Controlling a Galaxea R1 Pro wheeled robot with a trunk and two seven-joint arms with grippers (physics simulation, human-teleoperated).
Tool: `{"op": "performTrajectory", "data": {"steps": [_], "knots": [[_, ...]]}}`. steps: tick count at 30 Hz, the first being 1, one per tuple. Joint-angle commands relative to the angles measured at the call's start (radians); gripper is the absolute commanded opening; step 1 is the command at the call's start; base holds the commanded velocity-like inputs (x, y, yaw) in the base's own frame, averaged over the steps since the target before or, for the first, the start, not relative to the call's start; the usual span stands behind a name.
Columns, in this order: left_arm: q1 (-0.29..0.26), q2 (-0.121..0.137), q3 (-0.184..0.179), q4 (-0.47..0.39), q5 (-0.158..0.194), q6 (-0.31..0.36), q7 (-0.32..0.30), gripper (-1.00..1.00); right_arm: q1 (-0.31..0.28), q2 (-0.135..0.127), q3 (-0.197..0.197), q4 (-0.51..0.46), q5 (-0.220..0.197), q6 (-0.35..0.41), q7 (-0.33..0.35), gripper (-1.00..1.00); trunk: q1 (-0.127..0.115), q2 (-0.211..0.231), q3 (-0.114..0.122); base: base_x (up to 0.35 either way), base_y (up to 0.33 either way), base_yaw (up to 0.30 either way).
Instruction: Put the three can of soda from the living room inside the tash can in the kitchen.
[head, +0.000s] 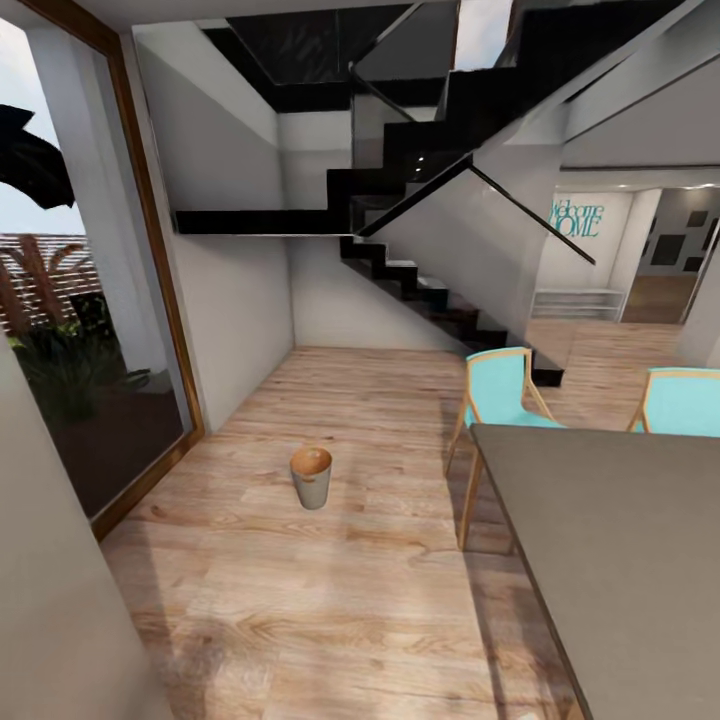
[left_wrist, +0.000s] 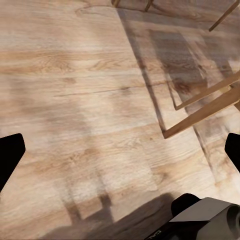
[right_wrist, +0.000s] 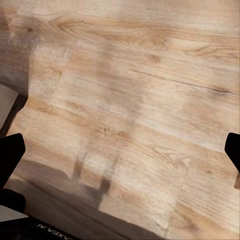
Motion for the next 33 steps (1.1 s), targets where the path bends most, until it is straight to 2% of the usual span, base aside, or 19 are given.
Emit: {"op": "performTrajectory", "data": {"steps": [1, 8, 33], "knots": [[0.000, 0.000, 0.000, 0.000, 0.000, 0.000, 0.000, 1.00, 0.000, 0.000, 0.000, 0.000, 0.000, 0.000, 0.000, 1.00, 0.000, 0.000, 0.000, 0.052, 0.024, 0.000], [0.000, 0.000, 0.000, 0.000, 0.000, 0.000, 0.000, 1.00, 0.000, 0.000, 0.000, 0.000, 0.000, 0.000, 0.000, 1.00, 0.000, 0.000, 0.000, 0.059, 0.008, 0.000], [0.000, 0.000, 0.000, 0.000, 0.000, 0.000, 0.000, 1.00, 0.000, 0.000, 0.000, 0.000, 0.000, 0.001, 0.000, 1.00, 0.000, 0.000, 0.000, 0.180, 0.000, 0.000]]}}
